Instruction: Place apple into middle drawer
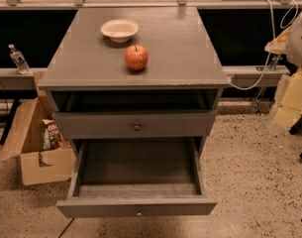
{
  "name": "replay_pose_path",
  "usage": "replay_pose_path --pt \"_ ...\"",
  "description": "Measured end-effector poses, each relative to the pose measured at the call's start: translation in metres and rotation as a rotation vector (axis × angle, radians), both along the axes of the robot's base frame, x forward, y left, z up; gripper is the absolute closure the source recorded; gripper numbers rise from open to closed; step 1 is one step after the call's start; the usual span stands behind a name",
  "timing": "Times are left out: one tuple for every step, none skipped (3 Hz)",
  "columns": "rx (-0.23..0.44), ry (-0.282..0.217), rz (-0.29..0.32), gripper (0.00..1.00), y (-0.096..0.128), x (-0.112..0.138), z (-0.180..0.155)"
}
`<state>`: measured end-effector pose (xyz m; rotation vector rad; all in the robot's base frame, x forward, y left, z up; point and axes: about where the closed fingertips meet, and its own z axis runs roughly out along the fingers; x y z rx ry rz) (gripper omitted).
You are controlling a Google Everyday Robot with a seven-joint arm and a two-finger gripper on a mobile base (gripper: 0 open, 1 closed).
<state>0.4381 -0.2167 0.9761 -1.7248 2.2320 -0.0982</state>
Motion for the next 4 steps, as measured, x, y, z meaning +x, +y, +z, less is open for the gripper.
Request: replay_pose_path --pt "0.000 0.000 0.000 0.00 0.000 0.000 0.000" --pt "0.076 -0.028 -0.017 0.00 0.009 0.024 -0.006" --pt "0.186 -0.069 -0.062 0.00 0.023 0.065 -0.015" --pt "0.316 -0.105 -0.115 0.00 0.043 0.109 -0.025"
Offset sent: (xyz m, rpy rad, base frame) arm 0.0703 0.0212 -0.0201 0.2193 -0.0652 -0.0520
